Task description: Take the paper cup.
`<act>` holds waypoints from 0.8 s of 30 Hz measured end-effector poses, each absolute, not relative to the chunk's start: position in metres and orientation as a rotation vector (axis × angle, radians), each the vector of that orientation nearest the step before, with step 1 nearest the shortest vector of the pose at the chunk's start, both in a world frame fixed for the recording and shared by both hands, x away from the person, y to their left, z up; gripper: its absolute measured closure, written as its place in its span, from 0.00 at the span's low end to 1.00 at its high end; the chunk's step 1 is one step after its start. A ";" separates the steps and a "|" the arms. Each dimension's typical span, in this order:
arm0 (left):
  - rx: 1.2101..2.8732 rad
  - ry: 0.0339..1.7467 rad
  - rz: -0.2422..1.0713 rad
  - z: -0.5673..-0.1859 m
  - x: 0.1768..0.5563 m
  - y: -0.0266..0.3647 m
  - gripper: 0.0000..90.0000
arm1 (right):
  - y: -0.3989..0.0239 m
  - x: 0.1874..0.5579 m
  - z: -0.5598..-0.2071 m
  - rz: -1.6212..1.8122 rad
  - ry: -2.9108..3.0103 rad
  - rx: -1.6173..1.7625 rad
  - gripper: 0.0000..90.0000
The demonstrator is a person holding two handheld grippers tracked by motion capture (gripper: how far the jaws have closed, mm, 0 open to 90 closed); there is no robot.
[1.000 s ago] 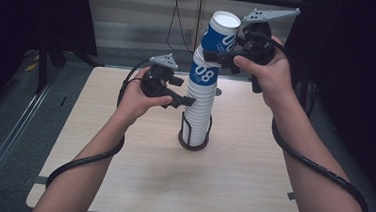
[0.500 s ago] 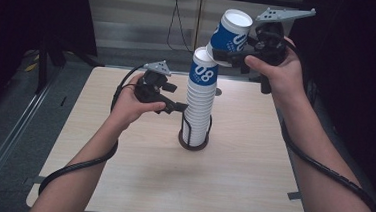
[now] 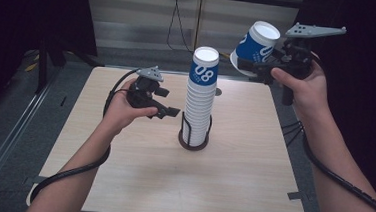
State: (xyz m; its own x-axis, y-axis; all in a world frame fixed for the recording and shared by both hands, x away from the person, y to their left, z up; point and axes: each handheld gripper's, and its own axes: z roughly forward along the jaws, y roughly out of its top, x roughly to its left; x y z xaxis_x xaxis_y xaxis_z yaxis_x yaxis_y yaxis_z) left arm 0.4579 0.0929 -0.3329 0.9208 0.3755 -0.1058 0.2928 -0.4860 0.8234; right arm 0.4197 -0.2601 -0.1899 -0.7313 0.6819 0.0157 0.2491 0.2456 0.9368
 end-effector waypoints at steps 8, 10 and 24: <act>2.112 0.482 0.092 -0.343 0.454 0.094 0.17 | -0.273 0.412 -0.207 1.473 2.137 0.860 0.23; 2.113 0.484 0.095 -0.346 0.454 0.094 0.17 | -0.275 0.411 -0.212 1.464 2.146 0.855 0.23; 2.131 0.499 0.080 -0.358 0.449 0.099 0.17 | -0.279 0.404 -0.237 1.456 2.177 0.853 0.23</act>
State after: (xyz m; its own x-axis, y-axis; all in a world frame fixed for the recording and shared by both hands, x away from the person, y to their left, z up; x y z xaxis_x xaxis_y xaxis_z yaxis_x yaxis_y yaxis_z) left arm 0.4494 0.0995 -0.3583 0.9159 0.3800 -0.1294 0.3205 -0.4980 0.8057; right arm 0.4040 -0.2792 -0.2366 -0.7412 0.6711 0.0173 0.2720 0.2767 0.9216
